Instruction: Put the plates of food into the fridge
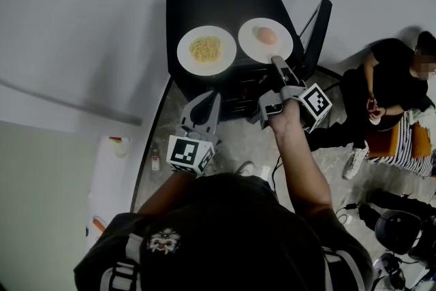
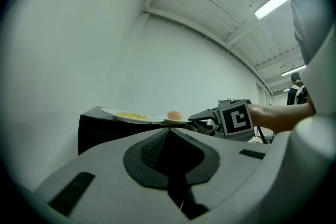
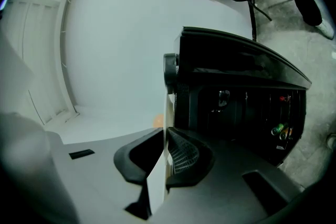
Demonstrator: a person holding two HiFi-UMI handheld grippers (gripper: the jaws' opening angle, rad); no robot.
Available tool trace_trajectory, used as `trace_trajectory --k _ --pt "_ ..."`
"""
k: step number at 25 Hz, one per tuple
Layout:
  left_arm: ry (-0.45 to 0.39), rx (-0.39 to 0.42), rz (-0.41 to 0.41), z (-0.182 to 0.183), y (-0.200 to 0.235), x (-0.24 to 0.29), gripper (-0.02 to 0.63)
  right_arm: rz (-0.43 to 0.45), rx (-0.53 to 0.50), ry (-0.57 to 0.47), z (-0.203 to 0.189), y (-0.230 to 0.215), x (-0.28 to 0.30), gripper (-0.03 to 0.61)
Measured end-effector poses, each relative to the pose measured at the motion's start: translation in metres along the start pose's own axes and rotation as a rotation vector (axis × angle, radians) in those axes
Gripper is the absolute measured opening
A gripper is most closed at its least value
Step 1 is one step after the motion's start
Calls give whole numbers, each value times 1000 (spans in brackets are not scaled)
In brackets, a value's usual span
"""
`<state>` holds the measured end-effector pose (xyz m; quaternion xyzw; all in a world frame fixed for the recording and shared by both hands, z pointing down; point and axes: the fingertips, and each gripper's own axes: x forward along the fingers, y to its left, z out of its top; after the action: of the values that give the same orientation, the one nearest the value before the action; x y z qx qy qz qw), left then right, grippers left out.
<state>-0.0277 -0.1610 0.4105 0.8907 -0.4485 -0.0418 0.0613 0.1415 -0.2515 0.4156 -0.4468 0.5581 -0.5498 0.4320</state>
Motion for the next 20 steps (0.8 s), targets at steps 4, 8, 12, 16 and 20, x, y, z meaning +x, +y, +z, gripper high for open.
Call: trace_trajectory --k 4,8,12,16,20 --pt "13 17 1 3 0 -2 21 7 -3 1 -3 1 -3 43" --pt "1 20 13 1 2 -6 21 5 -16 -16 -4 3 -14 41" --pt "2 48 14 2 0 -13 21 11 -31 -43 -2 7 -32 43" --pt "-5 33 -4 4 -6 -15 21 39 -29 -64 0 12 -51 43" --pt "15 38 -29 -5 -13 -18 21 66 -26 -62 -1 13 -69 41"
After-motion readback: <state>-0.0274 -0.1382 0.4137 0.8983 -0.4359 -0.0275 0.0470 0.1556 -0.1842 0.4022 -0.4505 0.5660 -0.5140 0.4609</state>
